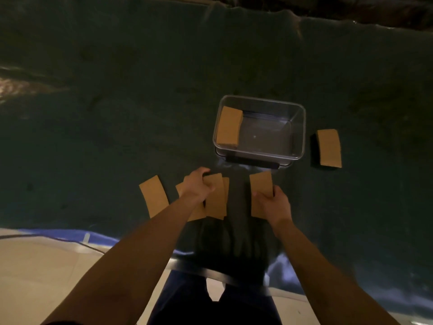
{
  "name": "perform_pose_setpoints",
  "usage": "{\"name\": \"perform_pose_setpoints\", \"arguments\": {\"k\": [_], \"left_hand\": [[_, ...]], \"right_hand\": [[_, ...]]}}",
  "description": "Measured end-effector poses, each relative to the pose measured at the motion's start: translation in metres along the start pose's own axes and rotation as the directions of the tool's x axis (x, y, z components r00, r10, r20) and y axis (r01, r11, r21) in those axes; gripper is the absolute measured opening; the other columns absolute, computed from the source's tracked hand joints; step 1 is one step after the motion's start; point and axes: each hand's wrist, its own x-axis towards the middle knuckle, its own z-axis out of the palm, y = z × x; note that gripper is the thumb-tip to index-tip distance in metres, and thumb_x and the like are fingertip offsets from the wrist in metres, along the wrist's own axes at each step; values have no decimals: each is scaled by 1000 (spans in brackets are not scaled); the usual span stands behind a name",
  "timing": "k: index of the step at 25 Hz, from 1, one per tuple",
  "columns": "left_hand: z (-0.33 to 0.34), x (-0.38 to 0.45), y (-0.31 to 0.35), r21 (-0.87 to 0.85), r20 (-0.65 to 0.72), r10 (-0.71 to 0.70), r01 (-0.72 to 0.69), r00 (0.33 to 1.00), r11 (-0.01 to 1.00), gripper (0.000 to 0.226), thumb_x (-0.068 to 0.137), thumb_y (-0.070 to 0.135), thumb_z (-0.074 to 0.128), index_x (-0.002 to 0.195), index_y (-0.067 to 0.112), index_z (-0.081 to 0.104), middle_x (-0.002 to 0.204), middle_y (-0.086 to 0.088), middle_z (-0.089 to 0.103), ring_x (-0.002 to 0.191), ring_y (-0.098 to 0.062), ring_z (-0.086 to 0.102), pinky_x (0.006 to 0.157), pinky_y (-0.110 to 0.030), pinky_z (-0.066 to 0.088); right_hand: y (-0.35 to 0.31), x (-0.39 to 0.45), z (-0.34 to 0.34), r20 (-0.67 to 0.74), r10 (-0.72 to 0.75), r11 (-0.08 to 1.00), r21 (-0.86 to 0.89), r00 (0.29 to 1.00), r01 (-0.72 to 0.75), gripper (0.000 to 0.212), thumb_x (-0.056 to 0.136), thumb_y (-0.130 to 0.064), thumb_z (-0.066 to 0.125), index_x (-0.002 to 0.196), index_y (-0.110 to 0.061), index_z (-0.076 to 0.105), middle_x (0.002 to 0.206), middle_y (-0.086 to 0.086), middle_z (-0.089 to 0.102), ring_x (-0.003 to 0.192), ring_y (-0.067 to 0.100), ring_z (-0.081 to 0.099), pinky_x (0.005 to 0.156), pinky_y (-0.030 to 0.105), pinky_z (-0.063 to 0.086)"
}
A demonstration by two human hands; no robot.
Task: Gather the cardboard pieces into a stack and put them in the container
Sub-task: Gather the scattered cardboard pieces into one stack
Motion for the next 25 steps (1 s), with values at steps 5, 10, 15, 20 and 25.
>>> {"name": "perform_pose_setpoints", "arguments": {"k": [5,10,15,20,25], "left_hand": [[15,-5,-1,286,-5,133,-126,991,950,62,84,31,75,139,15,51,128,-11,63,117,-29,59,89,-38,51],[17,-9,3,245,-34,158,-145,987,959,47,78,26,79,118,17,55,111,-8,63,101,-26,62,71,-31,43],[18,-22,-5,173,-75,146,-131,986,976,39,79,25,77,106,21,49,107,-2,51,95,-23,56,68,-32,42],[-7,-26,-29,-197,39,41,-33,998,980,45,74,19,83,105,24,51,90,8,57,89,-15,57,66,-24,40],[-31,-33,-57,-391,14,-91,89,996,916,54,72,15,86,118,15,57,87,5,59,78,-9,57,59,-18,42]], "right_hand": [[13,-4,4,10,33,999,-15,999,-33,20,85,-32,69,92,-25,51,82,-9,56,78,13,57,71,35,47],[14,-6,8,-1,44,999,-20,999,-44,22,84,-32,70,95,-24,52,81,-12,56,78,13,57,73,36,47],[4,-8,12,18,50,999,-2,999,-50,19,84,-30,69,82,-29,50,81,-11,57,75,9,56,60,27,42],[-16,-7,21,63,24,1000,-4,998,-24,24,85,-29,70,82,-31,46,83,-10,55,74,4,51,58,27,38],[-30,-13,35,130,46,999,16,990,-49,21,85,-30,69,91,-30,48,87,-9,56,78,7,52,70,33,41]]}}
